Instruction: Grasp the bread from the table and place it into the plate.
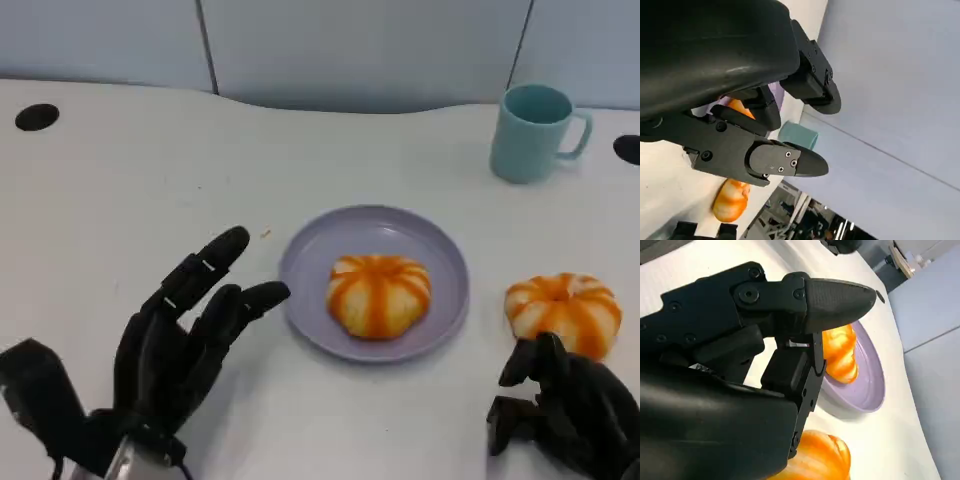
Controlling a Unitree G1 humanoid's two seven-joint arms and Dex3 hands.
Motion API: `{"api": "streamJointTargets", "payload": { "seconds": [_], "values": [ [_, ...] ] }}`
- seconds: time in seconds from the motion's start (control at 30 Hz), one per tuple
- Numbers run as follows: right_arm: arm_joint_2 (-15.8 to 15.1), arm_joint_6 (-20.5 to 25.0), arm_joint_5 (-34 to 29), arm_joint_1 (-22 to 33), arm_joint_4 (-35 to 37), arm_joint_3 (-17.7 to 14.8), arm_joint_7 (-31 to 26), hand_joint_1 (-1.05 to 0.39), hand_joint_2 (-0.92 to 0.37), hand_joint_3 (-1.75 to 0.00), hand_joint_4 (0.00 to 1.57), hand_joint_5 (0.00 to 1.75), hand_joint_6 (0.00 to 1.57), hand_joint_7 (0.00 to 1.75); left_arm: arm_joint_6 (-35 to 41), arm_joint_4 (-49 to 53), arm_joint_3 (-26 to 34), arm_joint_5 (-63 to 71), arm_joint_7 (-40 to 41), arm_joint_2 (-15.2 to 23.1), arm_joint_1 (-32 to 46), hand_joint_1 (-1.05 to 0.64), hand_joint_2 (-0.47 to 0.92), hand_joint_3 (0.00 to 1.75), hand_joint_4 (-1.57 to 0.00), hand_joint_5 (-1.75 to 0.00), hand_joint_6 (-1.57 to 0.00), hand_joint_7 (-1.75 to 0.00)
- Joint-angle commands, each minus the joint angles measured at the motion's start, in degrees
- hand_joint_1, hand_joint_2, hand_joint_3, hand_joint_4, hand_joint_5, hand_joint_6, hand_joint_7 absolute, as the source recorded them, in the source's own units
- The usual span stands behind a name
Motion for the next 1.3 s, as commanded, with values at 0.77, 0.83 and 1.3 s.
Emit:
{"api": "streamJointTargets", "payload": {
  "seconds": [0.77,0.83,1.3],
  "values": [
    [-2.0,-0.5,-0.5,0.4,2.7,-1.2,1.3,-0.45,-0.92,-0.47,1.31,1.17,1.21,1.04,4.2,-3.4,1.4,7.3,13.4,-1.5,5.8,-0.35,0.92,0.34,-0.69,-1.46,-0.59,-1.22],
    [-2.1,-0.9,-0.6,0.3,3.1,-1.3,1.5,-0.45,-0.92,-0.46,1.31,1.18,1.21,1.04,3.7,-2.6,1.5,7.7,13.4,-1.6,5.3,-0.35,0.92,0.34,-0.69,-1.46,-0.58,-1.22],
    [-2.3,-0.9,-0.3,-1.0,5.5,-2.2,1.9,-0.43,-0.92,-0.48,1.31,1.18,1.19,1.06,3.3,-0.1,2.2,6.9,11.9,-1.8,3.5,-0.35,0.92,0.27,-0.66,-1.57,-0.61,-1.26]
  ]
}}
